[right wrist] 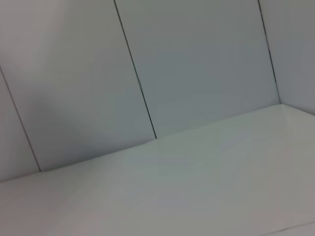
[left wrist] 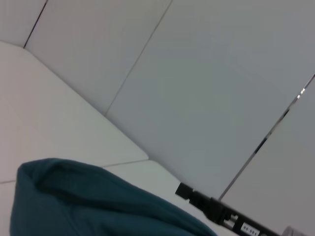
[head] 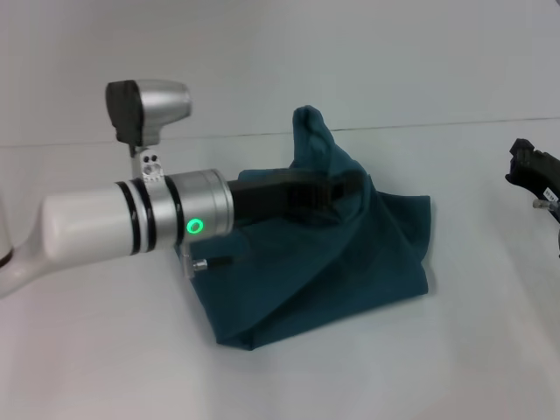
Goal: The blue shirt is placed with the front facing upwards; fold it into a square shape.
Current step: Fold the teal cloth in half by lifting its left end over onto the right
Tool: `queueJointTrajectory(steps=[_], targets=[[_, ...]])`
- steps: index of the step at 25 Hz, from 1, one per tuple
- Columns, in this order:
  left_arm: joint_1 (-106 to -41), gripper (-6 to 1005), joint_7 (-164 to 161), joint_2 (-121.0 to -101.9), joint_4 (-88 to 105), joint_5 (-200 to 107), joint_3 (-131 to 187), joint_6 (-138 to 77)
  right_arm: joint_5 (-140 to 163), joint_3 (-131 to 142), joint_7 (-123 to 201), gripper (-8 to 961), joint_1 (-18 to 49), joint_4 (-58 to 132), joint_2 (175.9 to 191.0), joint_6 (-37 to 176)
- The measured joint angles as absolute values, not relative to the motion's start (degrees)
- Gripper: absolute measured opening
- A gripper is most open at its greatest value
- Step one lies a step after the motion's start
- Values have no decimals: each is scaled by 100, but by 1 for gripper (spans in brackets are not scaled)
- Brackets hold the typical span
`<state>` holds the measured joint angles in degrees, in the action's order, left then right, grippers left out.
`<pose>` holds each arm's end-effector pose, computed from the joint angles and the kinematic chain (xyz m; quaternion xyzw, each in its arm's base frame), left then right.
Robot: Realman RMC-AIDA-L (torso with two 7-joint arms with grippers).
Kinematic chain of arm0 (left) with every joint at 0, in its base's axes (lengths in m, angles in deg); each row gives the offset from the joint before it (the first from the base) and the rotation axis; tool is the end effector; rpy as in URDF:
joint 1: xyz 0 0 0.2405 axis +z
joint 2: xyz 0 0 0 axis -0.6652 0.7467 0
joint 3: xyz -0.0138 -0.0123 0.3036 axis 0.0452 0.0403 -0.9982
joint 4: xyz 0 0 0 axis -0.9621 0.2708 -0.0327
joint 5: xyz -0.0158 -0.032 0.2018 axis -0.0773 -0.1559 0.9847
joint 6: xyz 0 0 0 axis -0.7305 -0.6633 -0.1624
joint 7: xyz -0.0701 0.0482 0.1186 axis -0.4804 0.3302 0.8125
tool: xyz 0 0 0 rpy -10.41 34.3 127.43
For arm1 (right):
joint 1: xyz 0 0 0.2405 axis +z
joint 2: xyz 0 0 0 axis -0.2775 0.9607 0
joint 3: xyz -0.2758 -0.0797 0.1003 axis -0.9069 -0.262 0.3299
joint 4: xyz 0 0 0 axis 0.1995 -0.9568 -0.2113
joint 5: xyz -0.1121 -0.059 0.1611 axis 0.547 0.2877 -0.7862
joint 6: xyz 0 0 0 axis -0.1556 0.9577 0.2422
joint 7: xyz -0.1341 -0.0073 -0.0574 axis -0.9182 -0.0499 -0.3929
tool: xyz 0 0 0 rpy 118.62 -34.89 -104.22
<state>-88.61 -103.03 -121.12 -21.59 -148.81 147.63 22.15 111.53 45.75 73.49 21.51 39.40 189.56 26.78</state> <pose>-0.1572 0.4239 -0.1182 -0.8812 -0.3562 -0.2961 0.0946 0.3753 0.4116 -0.0149 -0.6488 0.4064 0.3039 0.5671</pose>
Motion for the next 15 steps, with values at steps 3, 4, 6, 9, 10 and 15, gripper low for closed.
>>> queueJointTrajectory(steps=[3, 4, 6, 9, 10, 15], targets=[[-8884, 63, -10242, -12113, -2145, -15161, 14326, 1941, 11153, 4579, 7351, 4, 2150, 3944, 18955, 2690], [-8884, 63, -10242, -12113, -2145, -15161, 14326, 1941, 11153, 4579, 7351, 5, 2150, 3945, 18956, 2690], [-8886, 63, -9979, -12114, -2141, -15492, 13864, 1803, 11154, 4580, 7352, 6, 2151, 3946, 18956, 2690], [-8896, 63, -9811, -12116, -2139, -15819, 13469, 1702, 11154, 4581, 7353, 9, 2163, 3948, 18956, 2696], [-8897, 63, -9798, -12116, -2139, -15896, 13387, 1655, 11154, 4581, 7353, 9, 2171, 3949, 18956, 2697], [-8899, 78, -9650, -12116, -2188, -16221, 13125, 1394, 11154, 4589, 7353, 13, 2190, 3957, 18953, 2698]])
